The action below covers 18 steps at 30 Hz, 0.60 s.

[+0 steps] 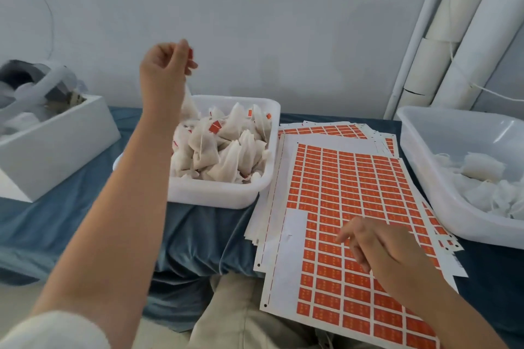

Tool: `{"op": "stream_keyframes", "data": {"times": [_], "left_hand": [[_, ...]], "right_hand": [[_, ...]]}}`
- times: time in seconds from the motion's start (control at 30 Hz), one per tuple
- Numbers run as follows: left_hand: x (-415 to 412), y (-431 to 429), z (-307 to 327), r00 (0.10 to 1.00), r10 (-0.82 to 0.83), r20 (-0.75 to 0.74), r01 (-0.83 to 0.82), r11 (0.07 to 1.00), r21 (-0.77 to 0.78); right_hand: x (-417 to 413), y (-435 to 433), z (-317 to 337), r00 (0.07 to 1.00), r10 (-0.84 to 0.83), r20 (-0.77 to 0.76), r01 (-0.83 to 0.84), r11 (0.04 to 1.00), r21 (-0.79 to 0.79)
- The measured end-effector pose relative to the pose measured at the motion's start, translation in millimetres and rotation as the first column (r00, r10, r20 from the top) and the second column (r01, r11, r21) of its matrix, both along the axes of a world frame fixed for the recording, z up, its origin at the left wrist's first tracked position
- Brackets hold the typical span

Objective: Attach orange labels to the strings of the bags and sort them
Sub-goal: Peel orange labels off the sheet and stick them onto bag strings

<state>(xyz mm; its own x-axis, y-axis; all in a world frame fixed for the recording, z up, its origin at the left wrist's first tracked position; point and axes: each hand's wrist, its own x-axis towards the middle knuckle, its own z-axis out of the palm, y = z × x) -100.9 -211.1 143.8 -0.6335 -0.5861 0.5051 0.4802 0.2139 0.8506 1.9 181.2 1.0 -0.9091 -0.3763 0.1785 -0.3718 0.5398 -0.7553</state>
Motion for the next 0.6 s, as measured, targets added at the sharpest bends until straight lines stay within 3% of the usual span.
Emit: {"op": "stream_keyframes", "data": {"times": [0.07,0.13,0.2,0.27,0.33,0.4,0.5,0.6], "left_hand": [[-20,-15,-1,0.991,-0.062,0.121,0.071,0.995,-0.074],[-31,-22,-17,0.917,-0.086,0.389,0.201,0.943,-0.264],[-31,-18,-40,0.783,0.017,0.622,0.340,0.825,-0.451],[-26,-12,-52,0.727,0.091,0.681,0.394,0.757,-0.521],[-20,-3,-55,0.752,0.091,0.653,0.359,0.773,-0.522],[-8,-4,-50,0.791,0.200,0.579,0.258,0.748,-0.611],[1,10,-47,0.875,0.313,0.370,0.051,0.700,-0.712],[17,48,-38,0.952,0.173,0.254,0.026,0.779,-0.626]], "right_hand": [[0,-2,1,1.000,0.003,0.001,-0.003,0.998,0.057],[-1,-1,2,1.000,0.005,-0.006,-0.005,0.993,0.117],[-2,4,4,1.000,0.019,-0.013,-0.016,0.980,0.199],[-6,11,5,1.000,-0.008,0.003,0.007,0.977,0.214],[-10,19,8,1.000,-0.024,0.013,0.020,0.968,0.249],[-17,23,14,0.998,-0.058,0.029,0.048,0.959,0.281],[-29,50,25,0.978,-0.210,-0.017,0.209,0.959,0.190],[-42,83,36,0.893,-0.434,-0.117,0.442,0.896,0.053]]}}
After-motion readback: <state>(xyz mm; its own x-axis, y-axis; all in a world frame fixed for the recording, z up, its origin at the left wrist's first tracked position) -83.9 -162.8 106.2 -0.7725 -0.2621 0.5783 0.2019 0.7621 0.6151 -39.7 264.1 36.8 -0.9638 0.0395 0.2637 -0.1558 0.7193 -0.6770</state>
